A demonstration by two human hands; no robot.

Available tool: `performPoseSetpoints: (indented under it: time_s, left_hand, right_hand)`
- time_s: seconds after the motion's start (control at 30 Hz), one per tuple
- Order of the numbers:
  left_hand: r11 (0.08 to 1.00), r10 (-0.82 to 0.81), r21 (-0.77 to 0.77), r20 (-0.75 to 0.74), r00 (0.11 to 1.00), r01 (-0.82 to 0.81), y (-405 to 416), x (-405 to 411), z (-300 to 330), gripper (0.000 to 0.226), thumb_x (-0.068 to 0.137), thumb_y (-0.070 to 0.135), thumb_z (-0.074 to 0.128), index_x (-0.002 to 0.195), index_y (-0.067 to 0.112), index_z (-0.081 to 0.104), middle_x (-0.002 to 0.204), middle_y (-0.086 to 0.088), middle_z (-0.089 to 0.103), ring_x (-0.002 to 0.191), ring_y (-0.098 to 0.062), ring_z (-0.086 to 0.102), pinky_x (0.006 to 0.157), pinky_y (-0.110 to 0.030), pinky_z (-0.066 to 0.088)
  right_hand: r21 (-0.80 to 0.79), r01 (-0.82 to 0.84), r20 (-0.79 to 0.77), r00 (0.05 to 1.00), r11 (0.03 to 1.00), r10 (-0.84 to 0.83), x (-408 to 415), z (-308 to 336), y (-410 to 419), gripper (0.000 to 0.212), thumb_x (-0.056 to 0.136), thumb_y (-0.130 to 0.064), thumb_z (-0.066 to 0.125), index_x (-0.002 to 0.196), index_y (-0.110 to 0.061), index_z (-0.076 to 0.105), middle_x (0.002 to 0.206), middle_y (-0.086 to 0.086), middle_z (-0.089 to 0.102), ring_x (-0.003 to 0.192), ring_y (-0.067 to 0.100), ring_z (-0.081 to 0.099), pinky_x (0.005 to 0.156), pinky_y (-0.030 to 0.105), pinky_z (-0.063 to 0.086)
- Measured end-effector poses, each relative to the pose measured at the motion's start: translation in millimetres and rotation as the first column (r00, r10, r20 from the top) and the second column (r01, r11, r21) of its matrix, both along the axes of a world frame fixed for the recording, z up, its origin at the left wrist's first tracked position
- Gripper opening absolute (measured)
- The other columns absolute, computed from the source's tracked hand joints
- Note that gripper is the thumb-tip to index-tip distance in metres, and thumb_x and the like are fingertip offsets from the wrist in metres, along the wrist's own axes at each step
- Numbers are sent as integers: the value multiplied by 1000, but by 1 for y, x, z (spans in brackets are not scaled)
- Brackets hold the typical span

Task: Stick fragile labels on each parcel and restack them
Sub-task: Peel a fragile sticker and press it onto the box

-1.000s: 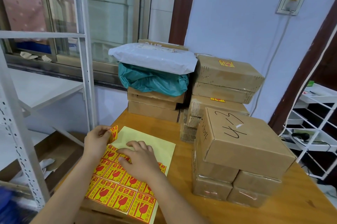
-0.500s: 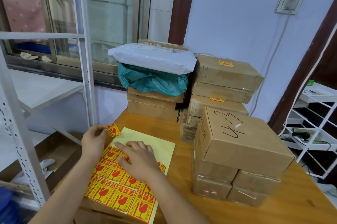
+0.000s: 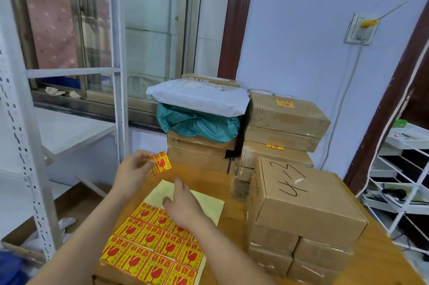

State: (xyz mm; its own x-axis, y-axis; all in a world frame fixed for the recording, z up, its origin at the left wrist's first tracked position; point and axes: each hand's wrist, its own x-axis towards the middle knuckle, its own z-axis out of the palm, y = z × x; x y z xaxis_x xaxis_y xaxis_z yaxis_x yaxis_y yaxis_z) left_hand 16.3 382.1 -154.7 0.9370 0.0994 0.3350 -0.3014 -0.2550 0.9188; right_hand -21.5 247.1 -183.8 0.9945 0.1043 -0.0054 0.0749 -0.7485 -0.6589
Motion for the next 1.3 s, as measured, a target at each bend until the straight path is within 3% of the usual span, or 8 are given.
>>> performPoseSetpoints:
  time_s: [0.13, 0.2, 0.37, 0.57, 0.8, 0.9, 1.17, 1.3]
  left_hand:
    - [999, -25, 34, 72, 997, 23, -9, -13, 29, 11, 93, 7, 55, 99, 11, 63, 91, -6, 67, 87, -19, 62, 74, -24, 48]
    - [999, -35, 22, 99, 994, 33, -19, -21, 42, 11, 93, 6, 55, 97, 14, 63, 89, -3, 66, 86, -17, 62, 73, -24, 48]
    - [995, -86, -26, 198, 976, 92, -52, -44, 75, 16, 94, 7, 55, 93, 20, 64, 89, -1, 66, 84, -15, 62, 73, -28, 49]
    - [983, -182, 47, 298, 937, 176, -104, -73, 106, 15, 91, 7, 59, 97, 20, 64, 90, 0, 66, 83, -10, 61, 70, -20, 49]
    - [932, -362, 90, 306, 881, 352, -166, -101, 124, 15, 92, 11, 58, 99, 23, 63, 88, -1, 66, 80, -9, 61, 70, -17, 49]
    - [913, -407, 89, 281, 869, 399, -187, -108, 128, 14, 92, 12, 59, 102, 19, 63, 91, -2, 68, 86, -15, 64, 77, -27, 51]
    - [902, -431, 83, 196, 881, 423, -216, -104, 117, 14, 90, 8, 59, 96, 20, 63, 89, -3, 69, 79, -11, 67, 75, -23, 53]
    - [909, -409, 156, 167, 897, 386, -222, -100, 104, 15, 89, 9, 60, 91, 23, 62, 84, -2, 68, 77, -12, 65, 72, -22, 49]
  right_hand:
    - [378, 169, -1, 983, 910, -183, -12, 47, -14, 43, 96, -14, 40, 139, -9, 35, 128, 10, 51, 97, 20, 53, 73, 26, 43]
    - [479, 193, 30, 971, 856, -236, -23, 71, -20, 41, 96, -14, 40, 136, -13, 40, 120, 7, 56, 96, 19, 57, 77, 29, 46]
    - [347, 117, 355, 902, 930, -246, -61, 127, -47, 34, 98, -20, 41, 132, -16, 47, 123, -2, 53, 107, 13, 52, 85, 23, 44]
    - [295, 158, 449, 848, 942, -282, -88, 159, -104, 27, 94, -32, 52, 117, -19, 54, 106, -5, 59, 100, 12, 55, 80, 26, 45]
    - [326, 175, 406, 862, 929, -305, -121, 172, -172, 22, 92, -19, 58, 69, -21, 59, 71, -7, 58, 67, 9, 53, 65, 24, 43]
    - [346, 196, 398, 855, 917, -333, -131, 177, -197, 21, 91, -17, 58, 70, -17, 61, 72, -5, 60, 71, 11, 55, 71, 29, 45]
    - [413, 284, 309, 850, 865, -427, -133, 162, -232, 23, 91, -15, 57, 69, -14, 63, 77, -3, 64, 76, 12, 58, 74, 29, 46]
    - [389, 313, 264, 863, 867, -430, -126, 149, -240, 25, 92, -18, 56, 84, 2, 68, 84, 6, 66, 77, 15, 56, 67, 26, 41]
